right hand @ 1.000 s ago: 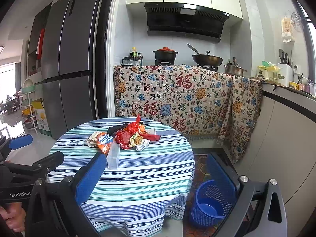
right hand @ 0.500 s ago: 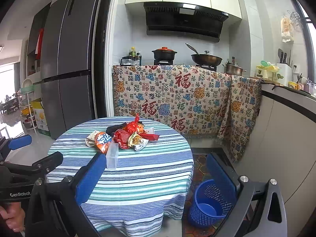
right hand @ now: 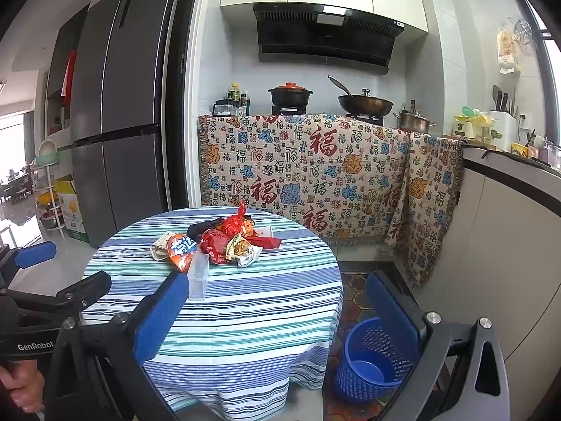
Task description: Collect trash
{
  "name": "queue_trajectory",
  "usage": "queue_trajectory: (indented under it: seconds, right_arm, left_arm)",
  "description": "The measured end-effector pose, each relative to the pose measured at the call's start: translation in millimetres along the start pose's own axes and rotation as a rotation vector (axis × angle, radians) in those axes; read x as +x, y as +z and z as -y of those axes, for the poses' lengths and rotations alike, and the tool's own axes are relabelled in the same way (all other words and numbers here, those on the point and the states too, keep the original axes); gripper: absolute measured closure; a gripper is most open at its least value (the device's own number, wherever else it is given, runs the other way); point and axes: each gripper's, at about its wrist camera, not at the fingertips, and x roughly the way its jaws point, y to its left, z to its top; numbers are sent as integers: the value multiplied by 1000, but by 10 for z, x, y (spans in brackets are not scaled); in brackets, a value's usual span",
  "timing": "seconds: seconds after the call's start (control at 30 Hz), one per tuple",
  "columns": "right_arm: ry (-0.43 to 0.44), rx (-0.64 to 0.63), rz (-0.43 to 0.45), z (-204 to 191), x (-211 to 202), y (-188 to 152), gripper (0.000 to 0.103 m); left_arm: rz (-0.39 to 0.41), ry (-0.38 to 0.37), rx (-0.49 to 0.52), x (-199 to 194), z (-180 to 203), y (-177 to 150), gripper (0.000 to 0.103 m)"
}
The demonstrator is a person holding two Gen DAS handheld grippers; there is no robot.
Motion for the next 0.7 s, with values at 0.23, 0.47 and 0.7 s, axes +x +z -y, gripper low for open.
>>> queue_trajectory:
  seconds: [0.23,0.47,0.7]
  right_arm:
    - [2,0,0,2,-1,-2,0]
    - [0,1,-1,4,1,-3,0]
    - [0,0,1,8,0,-7,0]
  left_arm:
    - [-2,-1,1,-2,-5,-4,0]
    - [-4,-1,1,4,-6,-1,0]
    - [-5,-1,2,4,-6,5,0]
